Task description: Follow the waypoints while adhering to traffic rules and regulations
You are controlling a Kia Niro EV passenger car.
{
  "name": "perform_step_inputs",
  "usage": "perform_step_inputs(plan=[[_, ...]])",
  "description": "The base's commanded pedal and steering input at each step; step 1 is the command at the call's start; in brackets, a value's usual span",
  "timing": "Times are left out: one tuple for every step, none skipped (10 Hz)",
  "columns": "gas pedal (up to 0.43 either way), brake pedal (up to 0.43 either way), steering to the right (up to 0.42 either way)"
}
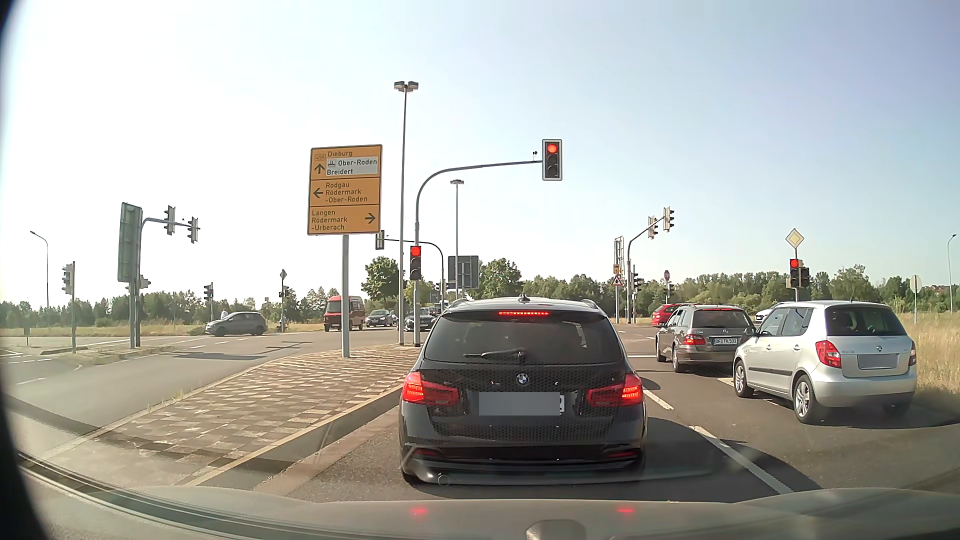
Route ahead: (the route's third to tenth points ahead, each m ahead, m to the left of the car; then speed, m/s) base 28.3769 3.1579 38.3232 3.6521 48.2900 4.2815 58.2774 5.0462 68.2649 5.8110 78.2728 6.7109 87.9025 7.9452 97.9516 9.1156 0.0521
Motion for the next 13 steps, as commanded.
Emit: perform_step_inputs(plan=[[0.0, 0.433, -0.006], [0.0, 0.433, -0.006], [0.0, 0.433, -0.006], [0.0, 0.433, -0.006], [0.0, 0.427, -0.006], [0.0, 0.421, -0.006], [0.0, 0.415, -0.006], [0.0, 0.409, -0.006], [0.0, 0.409, -0.006], [0.0, 0.409, -0.006], [0.0, 0.409, -0.006], [0.0, 0.409, -0.006], [0.0, 0.402, -0.007]])
